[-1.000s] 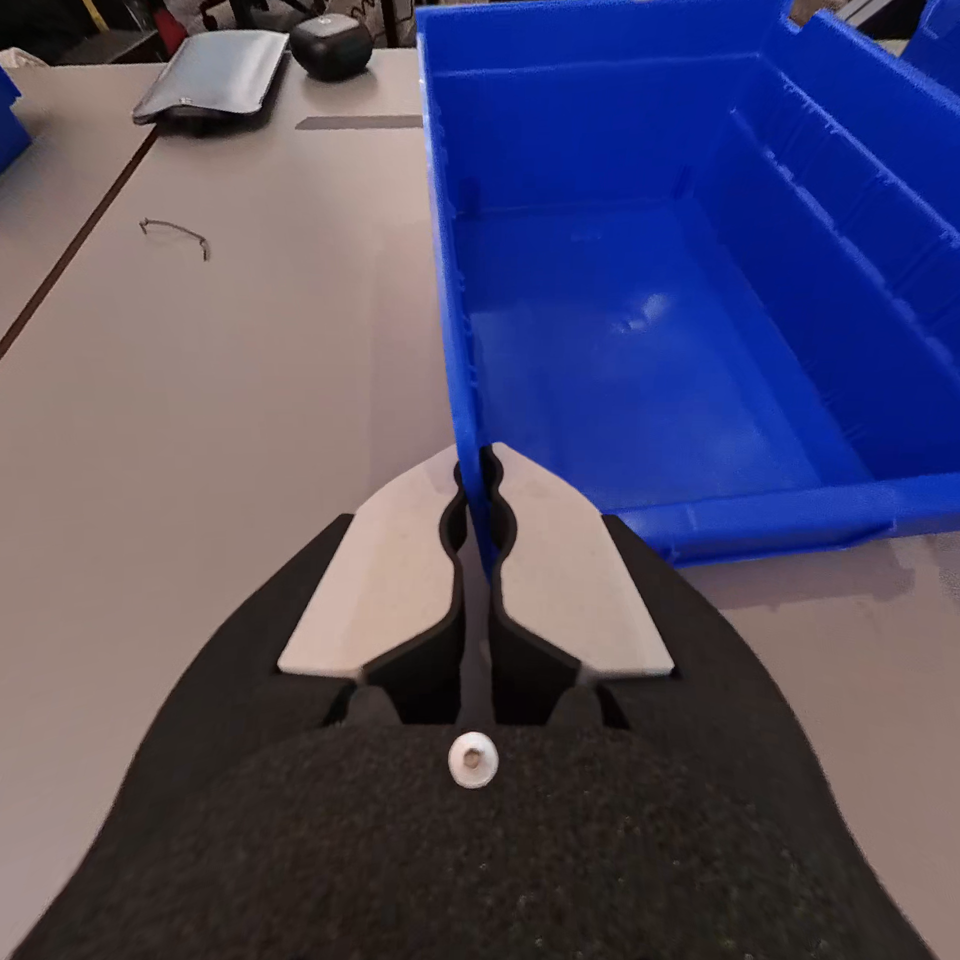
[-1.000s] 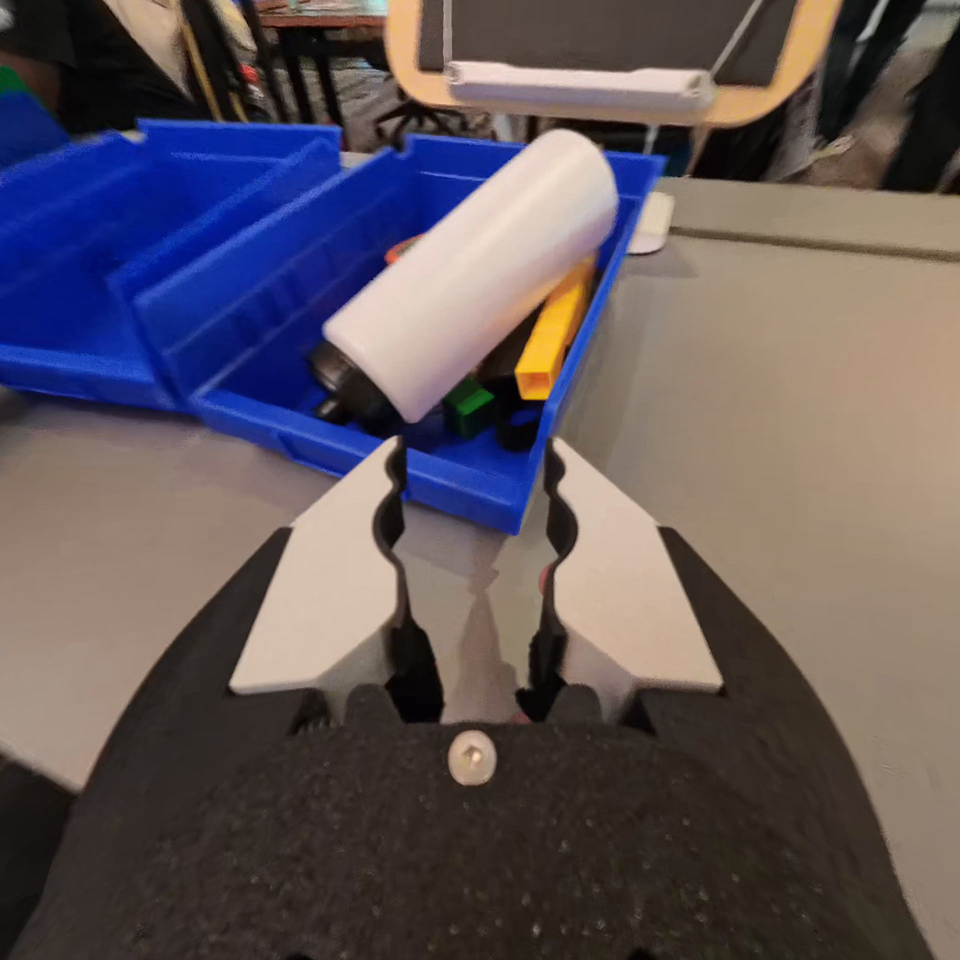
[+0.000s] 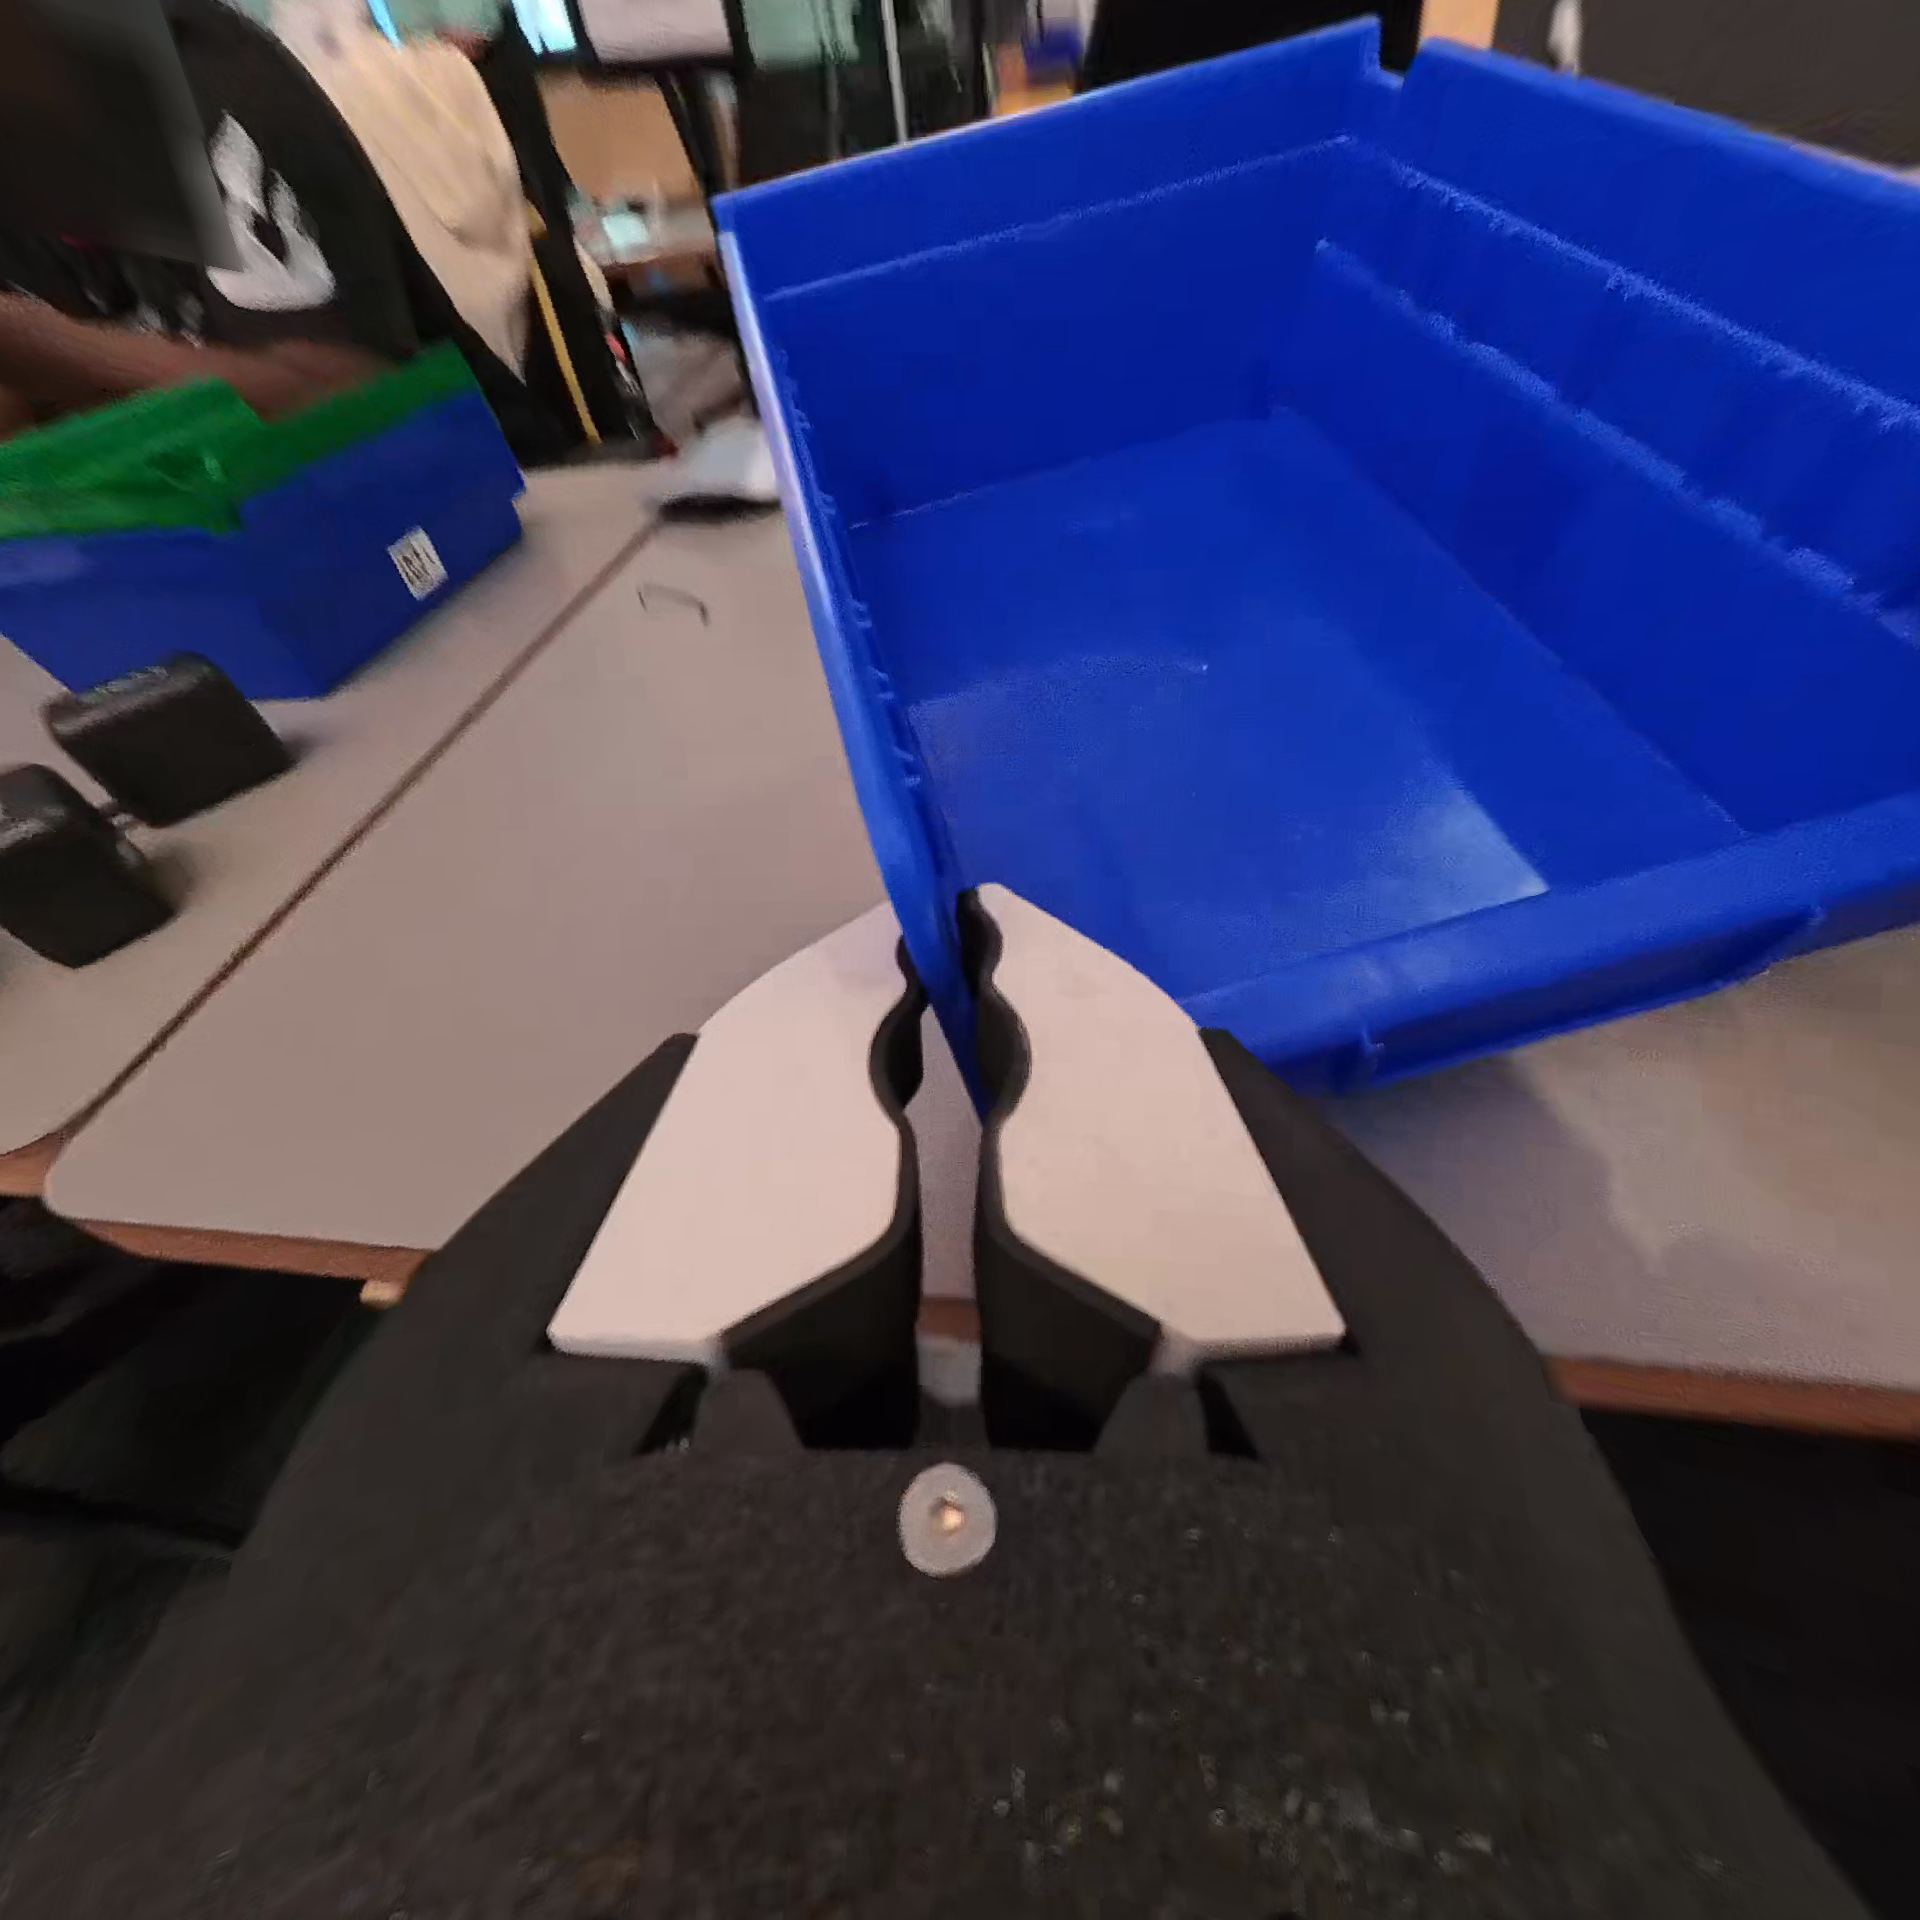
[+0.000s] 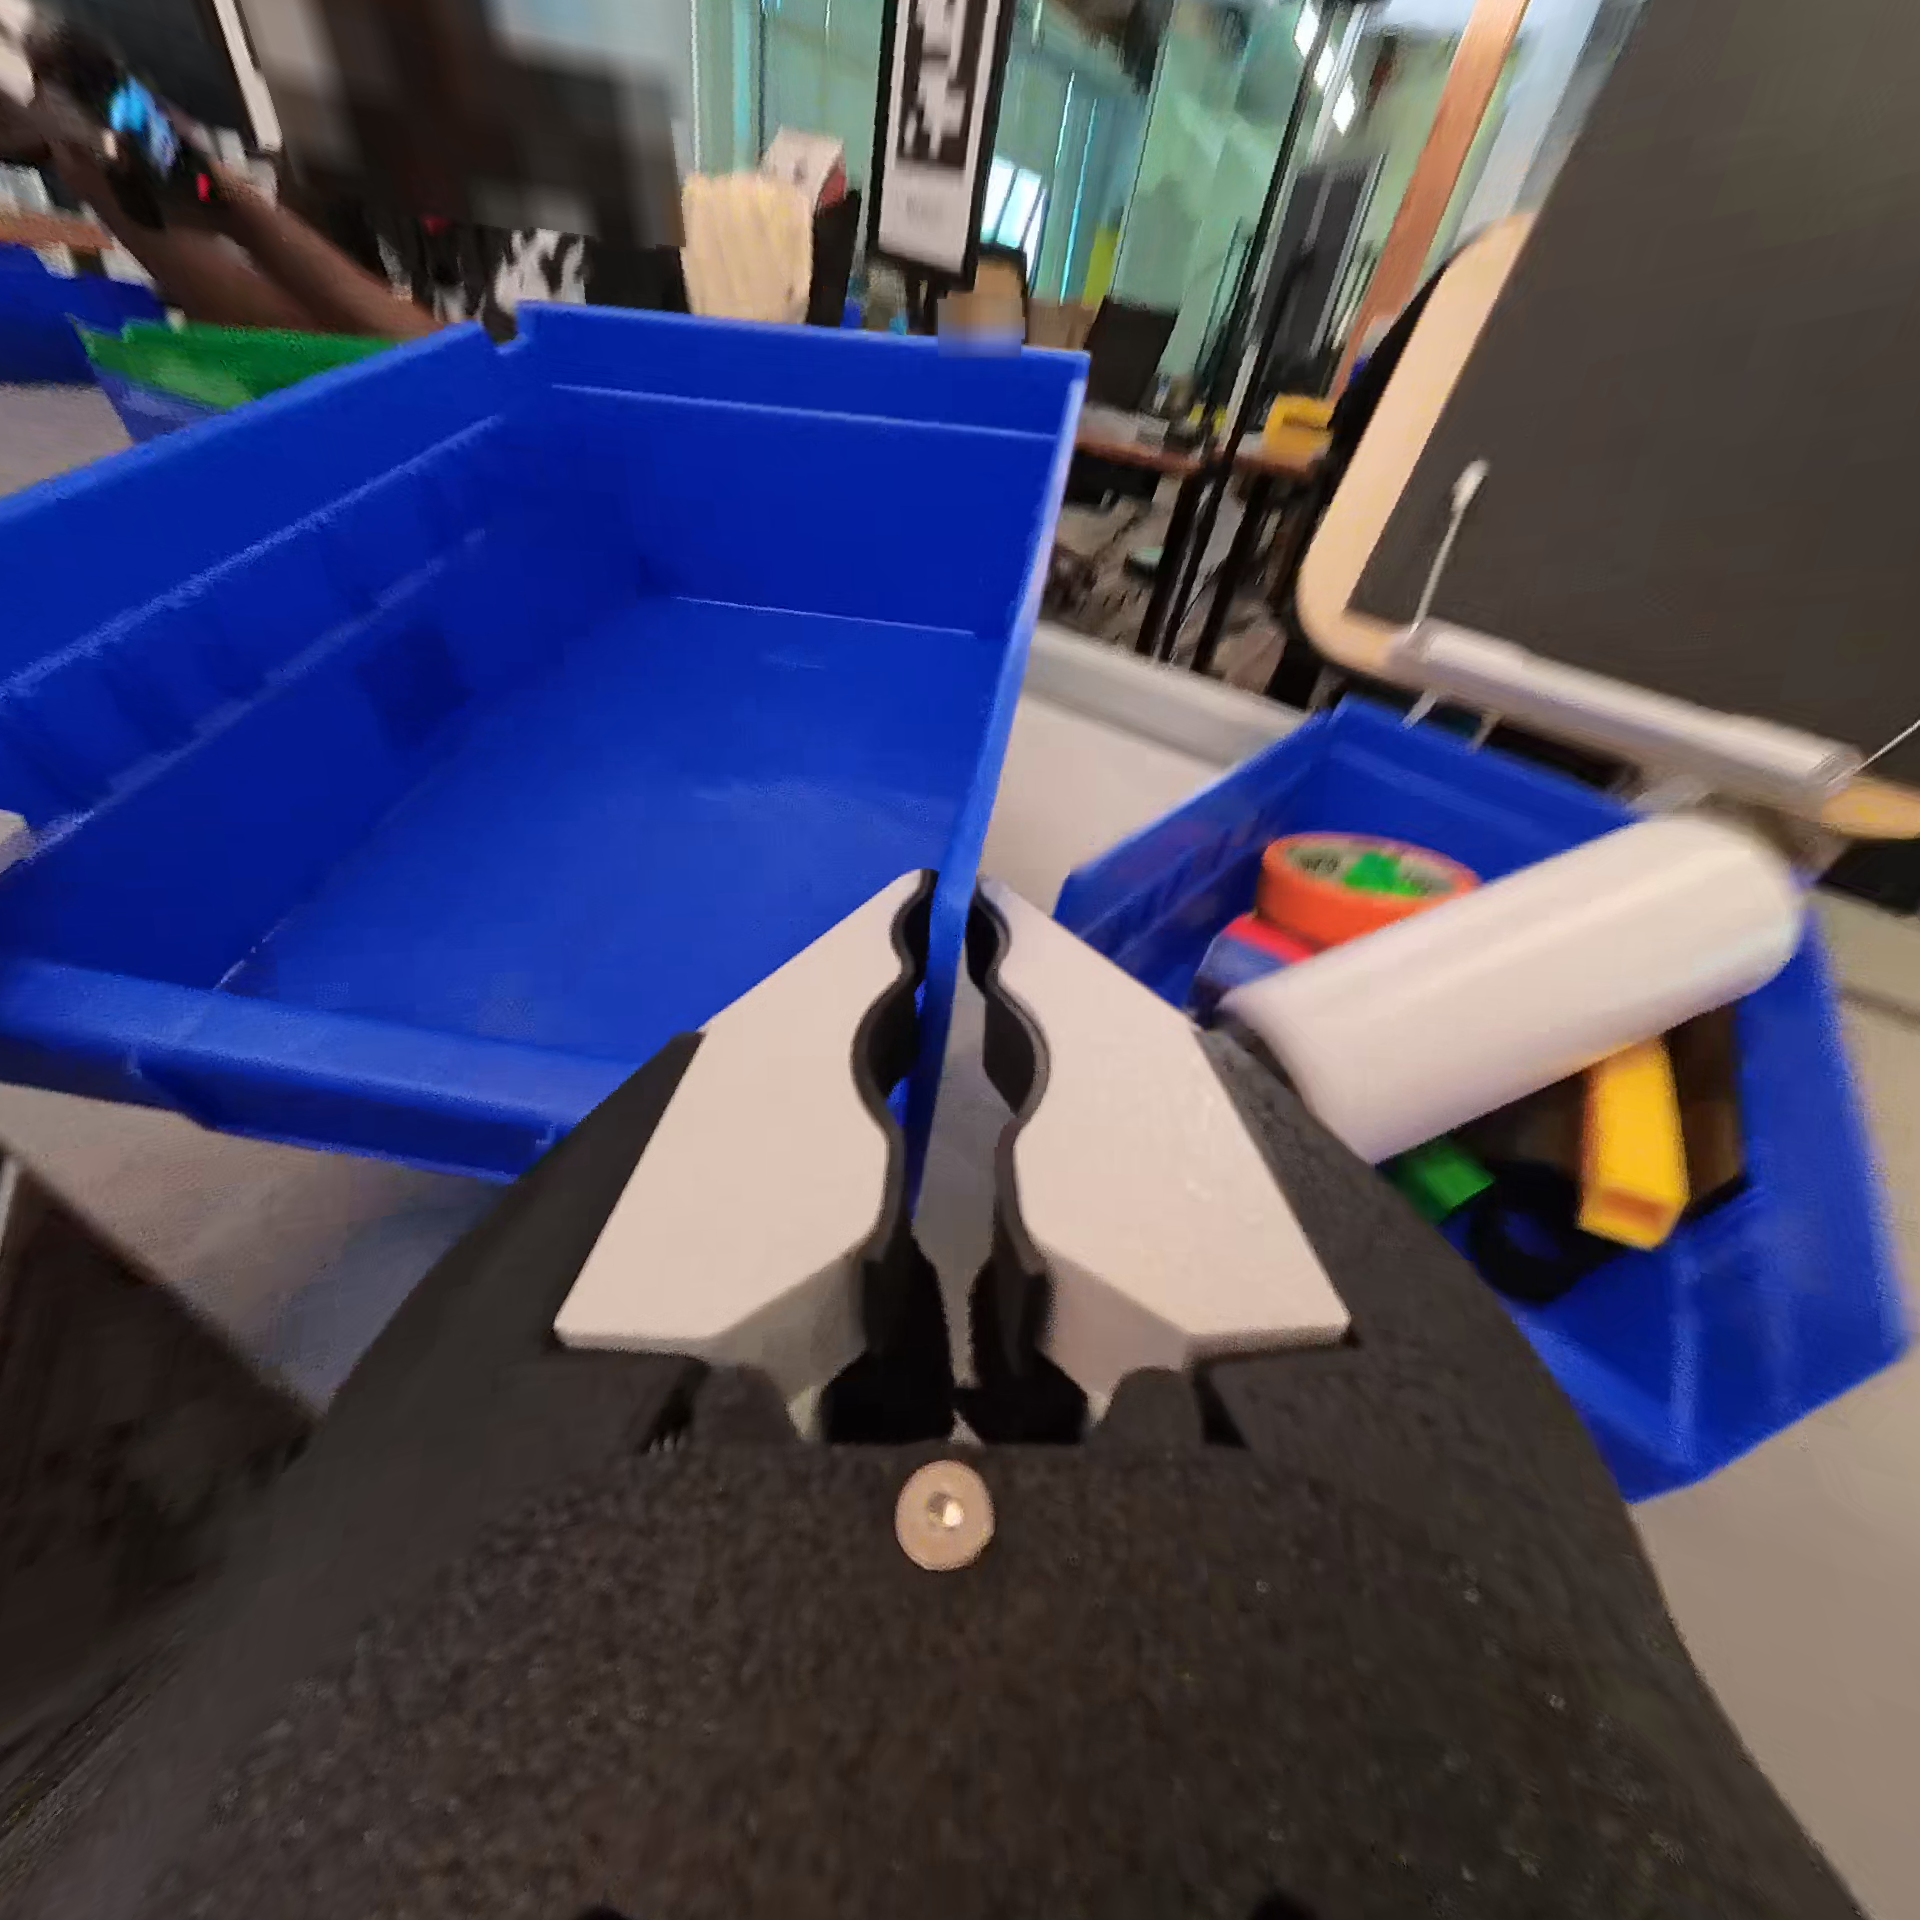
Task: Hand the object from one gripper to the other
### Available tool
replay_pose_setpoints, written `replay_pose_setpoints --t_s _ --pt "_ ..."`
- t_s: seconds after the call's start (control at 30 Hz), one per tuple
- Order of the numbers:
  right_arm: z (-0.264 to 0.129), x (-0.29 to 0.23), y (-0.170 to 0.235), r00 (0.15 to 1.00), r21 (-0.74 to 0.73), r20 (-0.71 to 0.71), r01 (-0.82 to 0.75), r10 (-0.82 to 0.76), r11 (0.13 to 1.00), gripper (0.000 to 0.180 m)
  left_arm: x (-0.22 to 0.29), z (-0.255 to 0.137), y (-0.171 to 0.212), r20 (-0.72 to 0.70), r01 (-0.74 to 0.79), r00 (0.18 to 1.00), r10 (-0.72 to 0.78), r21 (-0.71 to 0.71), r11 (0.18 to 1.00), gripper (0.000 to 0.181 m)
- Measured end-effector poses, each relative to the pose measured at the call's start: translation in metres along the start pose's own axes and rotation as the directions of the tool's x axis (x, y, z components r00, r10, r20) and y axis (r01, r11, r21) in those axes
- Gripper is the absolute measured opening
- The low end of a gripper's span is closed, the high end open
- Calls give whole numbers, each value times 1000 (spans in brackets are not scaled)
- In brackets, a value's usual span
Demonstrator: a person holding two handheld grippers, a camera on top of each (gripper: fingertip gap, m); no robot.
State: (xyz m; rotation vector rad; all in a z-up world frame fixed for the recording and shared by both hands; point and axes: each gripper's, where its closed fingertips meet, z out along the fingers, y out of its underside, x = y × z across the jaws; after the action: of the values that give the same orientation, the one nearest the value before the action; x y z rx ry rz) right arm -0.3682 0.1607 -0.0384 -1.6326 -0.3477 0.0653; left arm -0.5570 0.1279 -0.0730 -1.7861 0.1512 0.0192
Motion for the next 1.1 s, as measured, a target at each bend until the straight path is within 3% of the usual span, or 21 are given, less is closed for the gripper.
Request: replay_pose_setpoints --t_s 0.13,0.27,0.37,0.47,0.57,0.63,0.7,0.83,1.0,1.1 --pt "-19 39 -70 997 144 -66 52 -42 988 4 22 -8 -65 -17 -8 1000 11 180 984 4" --pt "-53 109 -128 983 254 -185 72 -25 965 4 76 -7 -142 -89 -37 994 69 318 948 5" --pt "-86 178 -151 954 317 -299 65 35 946 4 139 0 -189 -166 -36 980 109 393 919 5" --pt "-118 255 -150 913 360 -399 73 83 930 4 222 14 -212 -253 -12 958 136 440 898 6" --pt "-136 342 -125 863 307 -499 90 79 947 4 319 31 -207 -351 25 928 126 395 918 7" --pt "-146 400 -94 853 281 -496 -20 163 960 4 382 42 -197 -390 14 911 134 355 935 7" --pt "-151 453 -53 835 229 -491 -152 249 962 4 440 54 -184 -416 -6 898 144 315 949 7" --pt "-159 527 43 813 29 -549 -214 194 976 4 532 86 -137 -463 -103 868 183 192 976 6" --pt "-148 550 155 801 -125 -529 -400 280 908 3 577 116 -73 -481 -195 857 186 32 980 5" --pt "-137 550 174 807 -164 -508 -433 300 886 4 577 118 -46 -469 -217 862 191 0 976 7"
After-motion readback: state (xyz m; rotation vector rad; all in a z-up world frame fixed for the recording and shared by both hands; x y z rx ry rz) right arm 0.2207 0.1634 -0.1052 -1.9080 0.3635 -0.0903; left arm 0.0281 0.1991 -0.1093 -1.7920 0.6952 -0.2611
